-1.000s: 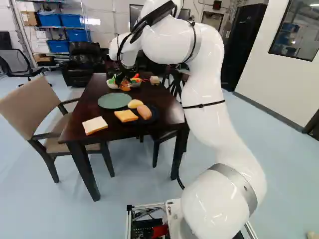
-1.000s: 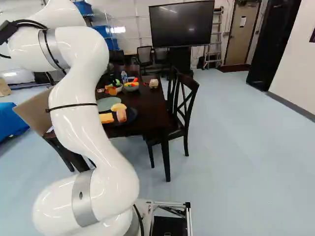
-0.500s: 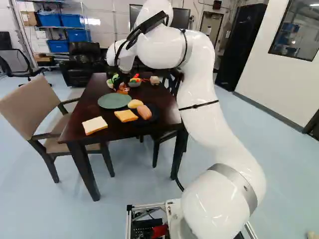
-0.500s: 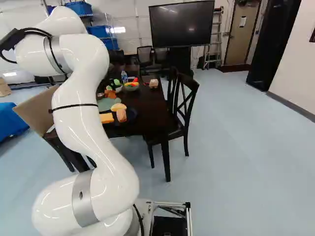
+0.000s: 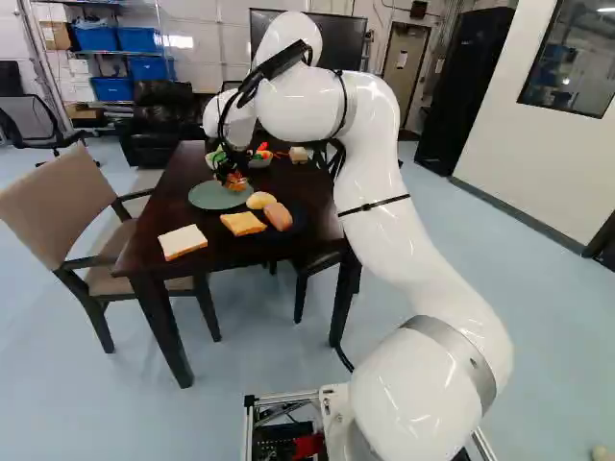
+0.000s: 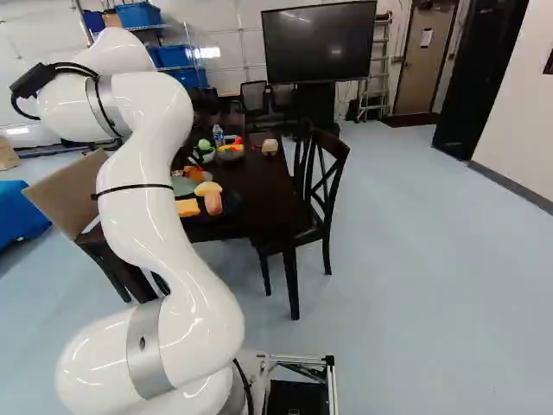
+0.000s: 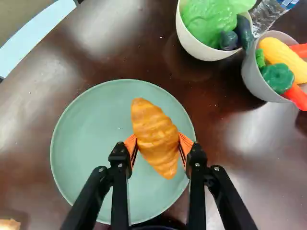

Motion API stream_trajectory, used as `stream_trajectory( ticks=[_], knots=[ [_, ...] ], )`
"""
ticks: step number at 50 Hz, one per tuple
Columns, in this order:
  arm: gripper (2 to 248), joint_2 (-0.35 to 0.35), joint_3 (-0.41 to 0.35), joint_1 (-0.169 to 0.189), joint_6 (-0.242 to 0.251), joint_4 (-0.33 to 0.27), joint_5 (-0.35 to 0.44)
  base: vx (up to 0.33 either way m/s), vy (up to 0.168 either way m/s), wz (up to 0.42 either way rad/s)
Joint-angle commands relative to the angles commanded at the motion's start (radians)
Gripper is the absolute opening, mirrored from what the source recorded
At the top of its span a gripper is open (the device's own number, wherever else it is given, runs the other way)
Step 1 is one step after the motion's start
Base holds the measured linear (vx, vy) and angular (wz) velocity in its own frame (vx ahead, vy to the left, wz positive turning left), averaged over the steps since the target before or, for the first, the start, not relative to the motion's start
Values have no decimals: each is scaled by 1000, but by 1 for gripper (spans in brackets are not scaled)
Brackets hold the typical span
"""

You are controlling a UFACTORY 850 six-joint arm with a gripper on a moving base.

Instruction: Move the croissant to the empty plate

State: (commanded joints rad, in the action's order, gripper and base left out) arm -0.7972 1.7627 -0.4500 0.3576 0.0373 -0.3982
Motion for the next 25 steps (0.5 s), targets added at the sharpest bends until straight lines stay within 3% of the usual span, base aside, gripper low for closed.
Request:
stream_trajectory(
  ticks=[10, 25],
  knots=[
    [127, -18, 27, -22, 0, 0, 0, 0, 0, 0],
    [127, -19, 27, -22, 0, 0, 0, 0, 0, 0]
  ],
)
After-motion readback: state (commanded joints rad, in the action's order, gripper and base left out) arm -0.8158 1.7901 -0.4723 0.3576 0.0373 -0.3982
